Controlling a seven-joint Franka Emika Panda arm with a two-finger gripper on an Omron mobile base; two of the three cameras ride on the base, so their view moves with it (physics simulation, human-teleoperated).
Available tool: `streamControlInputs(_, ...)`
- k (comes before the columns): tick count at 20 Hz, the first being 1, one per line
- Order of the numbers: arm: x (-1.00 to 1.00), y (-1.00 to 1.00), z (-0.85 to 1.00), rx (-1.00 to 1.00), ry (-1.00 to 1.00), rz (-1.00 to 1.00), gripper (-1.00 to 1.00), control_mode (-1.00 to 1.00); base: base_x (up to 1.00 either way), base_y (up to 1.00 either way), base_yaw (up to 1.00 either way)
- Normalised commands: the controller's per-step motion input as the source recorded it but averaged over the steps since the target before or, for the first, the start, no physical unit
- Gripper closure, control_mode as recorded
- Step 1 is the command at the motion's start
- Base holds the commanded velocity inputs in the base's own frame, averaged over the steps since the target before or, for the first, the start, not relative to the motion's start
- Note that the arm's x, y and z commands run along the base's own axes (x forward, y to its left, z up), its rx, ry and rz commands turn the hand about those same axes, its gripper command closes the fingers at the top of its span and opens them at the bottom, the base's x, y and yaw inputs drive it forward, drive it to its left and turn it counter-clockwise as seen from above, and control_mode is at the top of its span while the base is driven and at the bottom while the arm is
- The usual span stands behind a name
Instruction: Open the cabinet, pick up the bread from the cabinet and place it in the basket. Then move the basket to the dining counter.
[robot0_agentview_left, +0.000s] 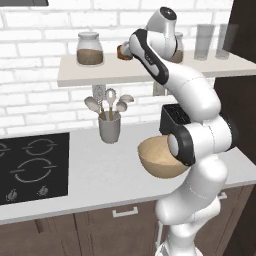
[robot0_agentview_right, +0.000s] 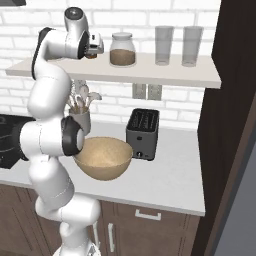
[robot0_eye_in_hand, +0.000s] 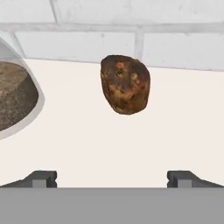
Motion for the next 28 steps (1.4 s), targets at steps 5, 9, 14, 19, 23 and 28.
streamControlInputs(5,0.27,0.1,0.0,0.0,0.0,0.01,-1.0,-1.0,0.0,0.0,0.0)
streamControlInputs(9,0.32,0.04,-0.01,0.0,0.0,0.02,-1.0,-1.0,0.0,0.0,0.0)
streamControlInputs(14,0.29,0.0,-0.02,0.0,0.0,0.03,-1.0,-1.0,0.0,0.0,0.0)
streamControlInputs(19,0.31,0.0,-0.03,0.0,0.0,0.03,-1.0,-1.0,0.0,0.0,0.0)
streamControlInputs(23,0.27,0.0,-0.06,0.0,0.0,0.02,-1.0,-1.0,0.0,0.0,0.0)
streamControlInputs(28,0.26,0.0,-0.09,0.0,0.0,0.02,-1.0,-1.0,0.0,0.0,0.0)
